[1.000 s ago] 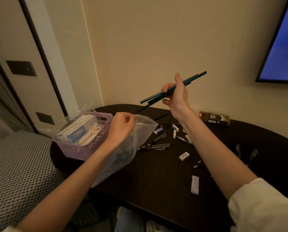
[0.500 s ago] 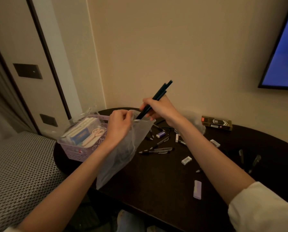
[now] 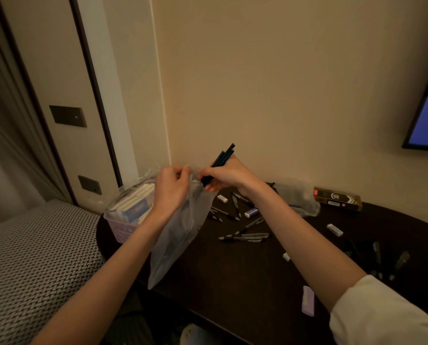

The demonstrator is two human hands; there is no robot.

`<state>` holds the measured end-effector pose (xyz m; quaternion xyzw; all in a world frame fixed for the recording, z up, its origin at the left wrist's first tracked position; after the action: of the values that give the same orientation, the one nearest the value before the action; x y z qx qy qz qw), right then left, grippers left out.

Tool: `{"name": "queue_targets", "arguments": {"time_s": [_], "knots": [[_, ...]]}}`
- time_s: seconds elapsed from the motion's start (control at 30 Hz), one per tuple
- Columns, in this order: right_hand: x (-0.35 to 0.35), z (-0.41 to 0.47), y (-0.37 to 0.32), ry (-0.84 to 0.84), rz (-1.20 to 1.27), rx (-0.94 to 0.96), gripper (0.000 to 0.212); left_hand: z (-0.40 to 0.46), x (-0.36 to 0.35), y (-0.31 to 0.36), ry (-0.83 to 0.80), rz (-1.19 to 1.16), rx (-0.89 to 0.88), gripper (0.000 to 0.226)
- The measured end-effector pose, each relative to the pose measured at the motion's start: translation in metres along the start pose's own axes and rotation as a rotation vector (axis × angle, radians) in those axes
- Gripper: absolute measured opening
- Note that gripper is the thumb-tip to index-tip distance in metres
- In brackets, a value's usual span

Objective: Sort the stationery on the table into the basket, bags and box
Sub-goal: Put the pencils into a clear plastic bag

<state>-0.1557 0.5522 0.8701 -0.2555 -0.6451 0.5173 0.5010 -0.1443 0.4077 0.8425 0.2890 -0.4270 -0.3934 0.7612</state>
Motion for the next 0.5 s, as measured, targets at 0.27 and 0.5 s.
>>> {"name": "queue_targets", "arguments": {"time_s": [0.27,0.5], "knots": [[-0.005,0.002,0.001,-0.103,0.044,0.017,0.030,0.005,0.006,-0.002,0.021,-0.027,0.003,0.034],[0.032,0.002,0.019,0.131,0.103,0.030,0.019,-0.002,-0.004,-0.007,-0.025,-0.097,0.076,0.033]]}}
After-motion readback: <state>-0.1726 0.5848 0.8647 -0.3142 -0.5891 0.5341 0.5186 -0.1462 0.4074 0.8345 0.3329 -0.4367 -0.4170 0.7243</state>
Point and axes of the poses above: each hand's wrist, its own z-axis towards the middle knuckle, its own x-axis out of the back of the hand, y = z × x, the point moved 5 cm from there along z, towards the middle knuckle, and after that the axes turned 9 degrees about -y, right-handed, at the moved point
